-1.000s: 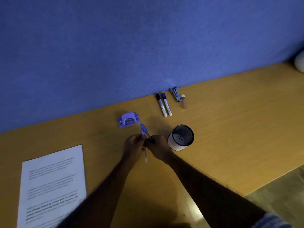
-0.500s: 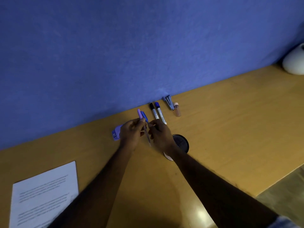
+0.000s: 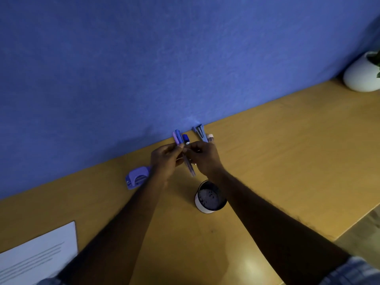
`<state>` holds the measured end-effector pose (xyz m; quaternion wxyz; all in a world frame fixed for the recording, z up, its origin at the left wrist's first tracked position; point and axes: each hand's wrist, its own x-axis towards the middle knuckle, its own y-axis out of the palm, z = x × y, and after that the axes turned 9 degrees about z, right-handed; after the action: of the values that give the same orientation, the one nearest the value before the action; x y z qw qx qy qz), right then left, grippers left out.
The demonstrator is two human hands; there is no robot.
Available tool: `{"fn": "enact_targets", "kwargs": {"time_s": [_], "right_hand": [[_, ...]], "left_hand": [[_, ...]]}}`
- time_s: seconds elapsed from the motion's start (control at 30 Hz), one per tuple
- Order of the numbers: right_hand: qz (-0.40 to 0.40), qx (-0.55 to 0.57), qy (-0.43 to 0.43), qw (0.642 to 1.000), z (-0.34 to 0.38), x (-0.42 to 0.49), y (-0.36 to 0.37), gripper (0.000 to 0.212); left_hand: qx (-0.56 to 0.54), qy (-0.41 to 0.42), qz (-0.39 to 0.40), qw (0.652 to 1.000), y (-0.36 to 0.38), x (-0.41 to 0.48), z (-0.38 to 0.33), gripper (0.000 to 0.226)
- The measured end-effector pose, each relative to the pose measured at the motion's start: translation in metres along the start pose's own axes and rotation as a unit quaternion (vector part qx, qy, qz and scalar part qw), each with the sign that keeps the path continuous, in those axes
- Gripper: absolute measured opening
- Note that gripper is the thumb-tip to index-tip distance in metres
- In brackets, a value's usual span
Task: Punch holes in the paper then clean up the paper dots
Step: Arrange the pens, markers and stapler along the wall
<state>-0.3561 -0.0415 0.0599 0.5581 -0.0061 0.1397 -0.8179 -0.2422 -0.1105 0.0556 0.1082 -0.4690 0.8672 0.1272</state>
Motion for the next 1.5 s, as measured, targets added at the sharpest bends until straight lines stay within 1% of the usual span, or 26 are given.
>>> {"fn": "enact_targets", "kwargs": {"time_s": [0.1, 0.17, 0.23, 0.3, 0.37, 0.47, 0.53, 0.6, 0.7, 0.8, 0.97, 1.07, 1.23, 1.33, 1.5], "right_hand": [[0.004, 0.024, 0.025, 0.999, -0.007, 0.008, -0.015, 0.017], [0.02, 0.039, 0.045, 0.998, -0.012, 0.013, -0.026, 0.02], [0.031, 0.043, 0.06, 0.997, -0.016, 0.018, -0.034, 0.017], [0.029, 0.051, 0.072, 0.996, -0.021, 0.022, -0.04, 0.012], [0.022, 0.047, 0.082, 0.995, -0.027, 0.028, -0.046, 0.019], [0.011, 0.032, 0.094, 0.995, -0.039, 0.038, -0.052, 0.024], [0.006, -0.002, 0.098, 0.995, -0.046, 0.046, -0.052, 0.021], [-0.005, -0.061, 0.111, 0.992, -0.053, 0.054, -0.052, 0.012], [-0.016, -0.179, 0.131, 0.975, -0.062, 0.068, -0.05, 0.008], [-0.01, -0.249, 0.131, 0.96, -0.066, 0.08, -0.045, 0.006], [-0.022, -0.273, 0.119, 0.954, -0.071, 0.091, -0.034, 0.015], [-0.032, -0.3, 0.11, 0.947, -0.074, 0.096, -0.029, 0.013], [-0.041, -0.381, 0.097, 0.919, -0.073, 0.099, -0.029, 0.016], [-0.037, -0.407, 0.1, 0.907, -0.075, 0.098, -0.031, 0.014], [-0.029, -0.423, 0.093, 0.901, -0.075, 0.095, -0.032, 0.015]], "left_hand": [[0.021, 0.002, 0.011, 1.0, 0.009, 0.013, 0.003, 0.008], [0.036, 0.0, 0.006, 0.999, 0.018, 0.022, 0.005, 0.008], [0.046, -0.013, -0.011, 0.999, 0.027, 0.032, 0.008, 0.005], [0.06, -0.023, -0.026, 0.998, 0.036, 0.039, 0.011, 0.012], [0.082, -0.032, -0.037, 0.995, 0.045, 0.046, 0.015, 0.014], [0.093, -0.05, -0.046, 0.993, 0.053, 0.054, 0.023, 0.014], [0.099, -0.064, -0.047, 0.992, 0.055, 0.06, 0.027, 0.016], [0.114, -0.062, -0.056, 0.99, 0.053, 0.064, 0.03, 0.02], [0.212, -0.041, -0.095, 0.972, 0.042, 0.066, 0.035, 0.026], [0.281, -0.04, -0.121, 0.951, 0.029, 0.065, 0.043, 0.027], [0.328, -0.067, -0.097, 0.937, 0.019, 0.066, 0.055, 0.031], [0.329, -0.068, -0.083, 0.938, 0.018, 0.066, 0.062, 0.028], [0.336, -0.062, -0.073, 0.937, 0.022, 0.07, 0.065, 0.029], [0.335, -0.058, -0.074, 0.937, 0.025, 0.069, 0.066, 0.03], [0.338, -0.057, -0.073, 0.937, 0.025, 0.07, 0.065, 0.03]]}}
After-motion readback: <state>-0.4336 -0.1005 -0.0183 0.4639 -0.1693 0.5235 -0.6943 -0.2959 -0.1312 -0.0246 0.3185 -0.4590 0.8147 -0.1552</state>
